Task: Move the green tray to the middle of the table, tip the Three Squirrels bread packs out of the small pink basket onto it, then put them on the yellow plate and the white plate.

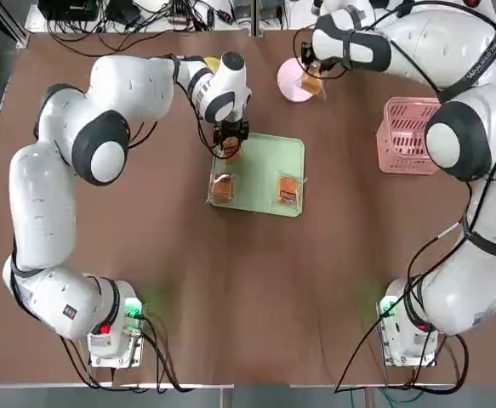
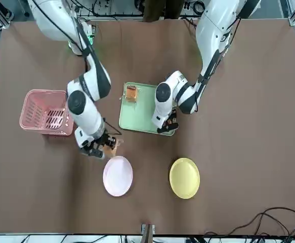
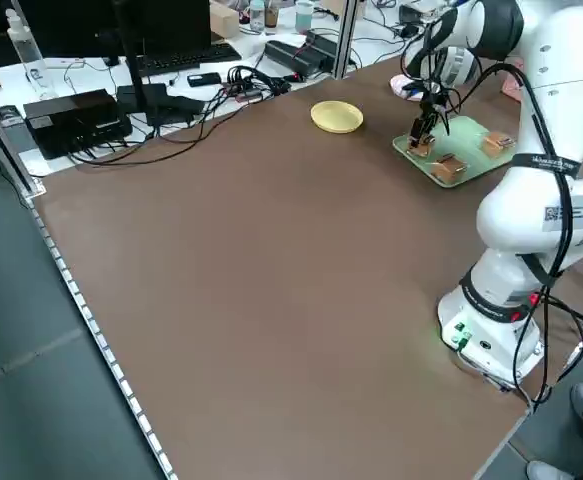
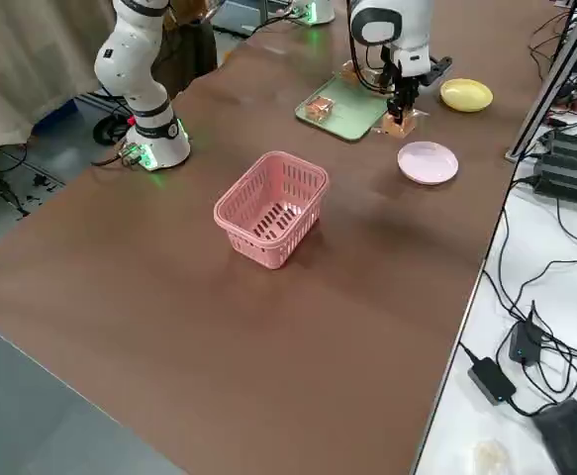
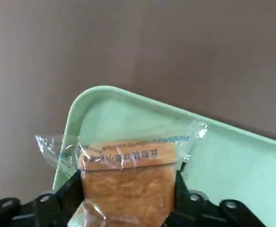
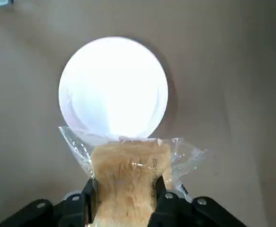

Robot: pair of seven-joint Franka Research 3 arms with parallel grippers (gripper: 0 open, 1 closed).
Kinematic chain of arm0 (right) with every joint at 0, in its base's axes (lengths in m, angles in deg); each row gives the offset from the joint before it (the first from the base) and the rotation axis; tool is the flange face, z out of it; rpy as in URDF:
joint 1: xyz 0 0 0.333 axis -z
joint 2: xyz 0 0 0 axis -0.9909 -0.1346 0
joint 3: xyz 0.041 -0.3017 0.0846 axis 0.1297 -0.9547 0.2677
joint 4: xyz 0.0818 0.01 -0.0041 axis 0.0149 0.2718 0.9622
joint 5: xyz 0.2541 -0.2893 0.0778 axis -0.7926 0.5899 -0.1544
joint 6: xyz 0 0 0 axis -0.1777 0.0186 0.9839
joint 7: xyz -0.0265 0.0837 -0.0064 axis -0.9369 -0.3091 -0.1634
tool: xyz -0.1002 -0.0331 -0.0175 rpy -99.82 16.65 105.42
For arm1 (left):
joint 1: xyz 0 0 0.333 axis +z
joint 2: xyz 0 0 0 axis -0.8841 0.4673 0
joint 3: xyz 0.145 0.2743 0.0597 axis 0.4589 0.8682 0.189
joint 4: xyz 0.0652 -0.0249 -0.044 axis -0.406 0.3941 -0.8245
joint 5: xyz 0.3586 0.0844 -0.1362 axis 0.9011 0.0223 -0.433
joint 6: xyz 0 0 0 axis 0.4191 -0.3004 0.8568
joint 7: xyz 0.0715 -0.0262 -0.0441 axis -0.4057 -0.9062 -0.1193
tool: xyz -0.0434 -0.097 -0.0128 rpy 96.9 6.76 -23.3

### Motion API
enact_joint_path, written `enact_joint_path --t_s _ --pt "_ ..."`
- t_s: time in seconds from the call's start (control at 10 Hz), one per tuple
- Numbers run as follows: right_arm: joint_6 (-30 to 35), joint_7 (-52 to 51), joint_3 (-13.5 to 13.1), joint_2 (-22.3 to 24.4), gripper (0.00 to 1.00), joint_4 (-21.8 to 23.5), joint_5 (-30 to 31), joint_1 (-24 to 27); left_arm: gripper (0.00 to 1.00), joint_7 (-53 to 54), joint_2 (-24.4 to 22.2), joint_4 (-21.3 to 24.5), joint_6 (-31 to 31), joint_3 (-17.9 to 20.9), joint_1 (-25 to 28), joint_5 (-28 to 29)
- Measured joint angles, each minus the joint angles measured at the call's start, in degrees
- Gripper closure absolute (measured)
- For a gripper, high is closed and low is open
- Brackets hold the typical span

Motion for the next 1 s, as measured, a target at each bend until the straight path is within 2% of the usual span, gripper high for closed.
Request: enact_joint_path --t_s 0.1,0.2,0.4,0.5,0.7,1.0 --pt "0.42 -1.06 0.02 -2.13 0.51 -2.7 0.0 0.34 0.31 0.02 -0.1 -0.14 0.0 -0.01 0.04 0.0" --pt "0.4 -2.26 0.09 -4.98 0.51 -6.05 0.0 0.36 0.3 0.07 -0.14 -0.31 0.0 0.02 0.18 0.02" --pt "0.3 -4.06 0.17 -12.7 0.52 -15.78 0.0 0.41 0.3 0.24 -0.98 -0.67 -0.05 0.2 0.54 0.54" --pt "0.29 -4.31 0.22 -16.31 0.57 -20.06 0.0 0.43 0.3 0.79 -2.11 -0.77 -0.38 0.21 0.72 0.84" --pt "0.24 -4.44 0.38 -20.61 0.57 -24.67 0.0 0.43 0.3 5.16 -5.58 -1.03 -2.57 0.26 0.99 0.97" --pt "-0.22 -4.61 0.39 -24.02 0.6 -27.49 0.0 0.56 0.3 15.33 -9.15 -2.54 -3.44 0.57 4.36 1.08"
